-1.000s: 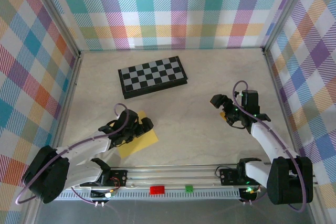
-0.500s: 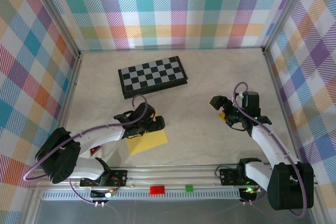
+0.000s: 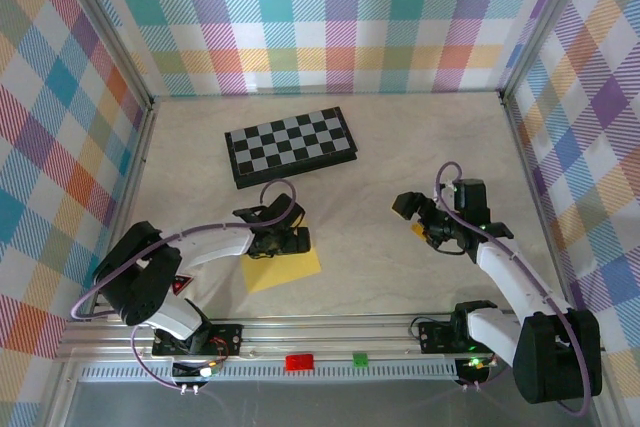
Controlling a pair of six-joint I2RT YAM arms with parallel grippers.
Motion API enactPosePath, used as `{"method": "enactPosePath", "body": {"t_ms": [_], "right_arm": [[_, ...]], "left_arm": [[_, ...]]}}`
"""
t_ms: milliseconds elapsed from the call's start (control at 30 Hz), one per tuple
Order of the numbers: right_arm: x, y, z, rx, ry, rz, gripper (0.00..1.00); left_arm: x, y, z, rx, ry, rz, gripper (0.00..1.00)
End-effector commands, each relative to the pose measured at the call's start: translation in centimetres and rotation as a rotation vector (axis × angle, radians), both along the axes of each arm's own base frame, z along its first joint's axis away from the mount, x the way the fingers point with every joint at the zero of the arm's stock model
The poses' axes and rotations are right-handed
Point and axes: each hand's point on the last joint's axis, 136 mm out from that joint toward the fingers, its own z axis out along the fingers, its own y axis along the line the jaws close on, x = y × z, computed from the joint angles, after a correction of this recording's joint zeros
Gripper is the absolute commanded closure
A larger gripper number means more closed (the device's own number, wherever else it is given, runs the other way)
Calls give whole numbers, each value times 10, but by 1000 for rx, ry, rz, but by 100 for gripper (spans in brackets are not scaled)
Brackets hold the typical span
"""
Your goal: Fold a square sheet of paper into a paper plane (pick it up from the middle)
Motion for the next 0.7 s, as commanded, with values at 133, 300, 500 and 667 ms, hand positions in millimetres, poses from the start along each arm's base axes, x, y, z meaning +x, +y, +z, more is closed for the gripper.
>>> {"method": "enactPosePath", "body": {"t_ms": [133,300,500,667], "right_arm": [[-11,-23,-25,-157,45,-48,1],[-14,-42,-32,-257,74,-116,1],[-17,-38,-26,-248,27,-74,1],[-21,-33,-27,-241,35,-20,1]], "left_arm": [[-7,-42,-15,-83,102,-108,0],[-2,-74,-18,-78,118,-184,0],[5,-110,-18,29,106,-271,0],[14,-126,-3,54,59,-281,0]]}}
